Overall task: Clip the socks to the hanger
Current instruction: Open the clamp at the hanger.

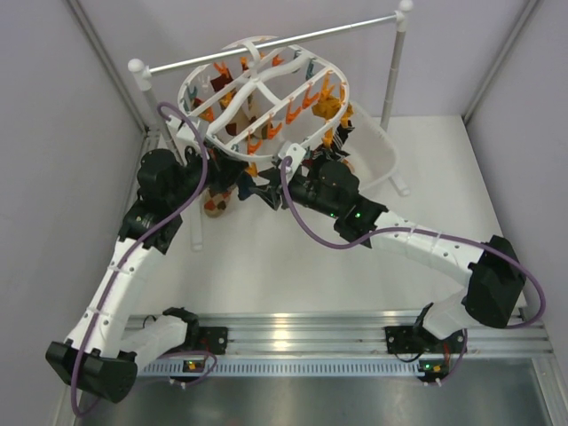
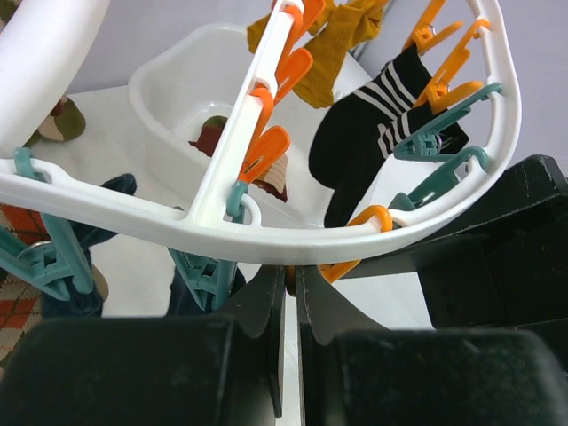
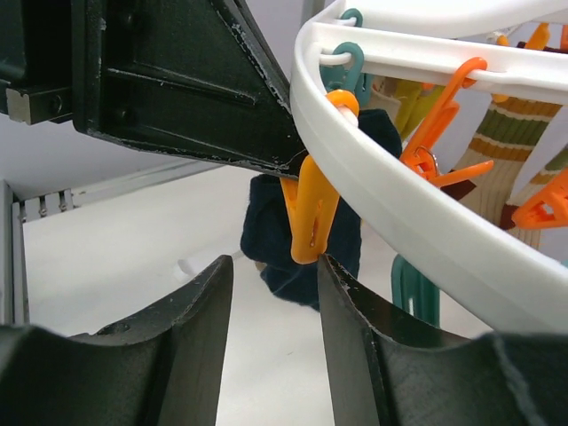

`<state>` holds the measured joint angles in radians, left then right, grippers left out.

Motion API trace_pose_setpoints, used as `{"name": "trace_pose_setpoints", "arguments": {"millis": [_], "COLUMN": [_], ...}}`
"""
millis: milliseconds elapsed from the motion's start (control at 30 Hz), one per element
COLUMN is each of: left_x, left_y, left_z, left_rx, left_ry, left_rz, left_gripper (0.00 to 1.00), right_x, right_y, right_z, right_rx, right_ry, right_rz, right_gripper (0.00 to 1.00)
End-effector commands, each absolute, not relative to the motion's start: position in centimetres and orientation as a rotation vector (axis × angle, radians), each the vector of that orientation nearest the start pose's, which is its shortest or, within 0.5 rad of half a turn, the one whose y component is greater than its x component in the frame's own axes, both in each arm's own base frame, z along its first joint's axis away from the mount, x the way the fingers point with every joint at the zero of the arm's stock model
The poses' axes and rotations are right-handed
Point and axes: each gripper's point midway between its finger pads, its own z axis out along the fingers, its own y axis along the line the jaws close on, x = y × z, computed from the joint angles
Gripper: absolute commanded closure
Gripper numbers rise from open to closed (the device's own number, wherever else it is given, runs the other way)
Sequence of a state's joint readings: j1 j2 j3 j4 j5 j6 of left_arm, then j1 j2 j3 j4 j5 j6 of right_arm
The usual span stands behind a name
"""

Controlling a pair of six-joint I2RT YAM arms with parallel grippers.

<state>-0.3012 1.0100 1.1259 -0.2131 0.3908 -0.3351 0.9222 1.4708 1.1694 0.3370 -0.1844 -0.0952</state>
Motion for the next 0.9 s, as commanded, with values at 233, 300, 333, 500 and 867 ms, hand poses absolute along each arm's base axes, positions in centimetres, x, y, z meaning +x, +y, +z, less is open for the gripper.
{"name": "trace_pose_setpoints", "arguments": {"millis": [233,300,333,500,867], "left_x": [27.6,27.3,27.2,26.8,25.0], "left_y": [-19.7,-20.0,-20.1,-20.5,-19.0], "left_z": [36.3,36.5,36.4,36.6,38.3], "left_rx": [0.446,0.463,0.467,0.479,0.361], "left_ry": [1.746,1.739,1.741,1.731,1.646], "left_rz": [-0.921,-0.943,-0.956,-0.991,-0.987], "left_gripper": [1.00,1.00,1.00,0.99,0.51], "right_x": [28.7,28.5,28.4,28.6,29.4], "right_y": [41.2,41.4,41.5,41.9,41.6], "right_z": [38.1,38.2,38.2,37.9,37.4], "right_rx": [-0.815,-0.821,-0.823,-0.821,-0.747], "right_ry": [1.165,1.159,1.156,1.165,1.238], "right_rz": [0.763,0.772,0.776,0.790,0.797], "right_gripper": [0.57,0.58,0.58,0.72,1.00]}}
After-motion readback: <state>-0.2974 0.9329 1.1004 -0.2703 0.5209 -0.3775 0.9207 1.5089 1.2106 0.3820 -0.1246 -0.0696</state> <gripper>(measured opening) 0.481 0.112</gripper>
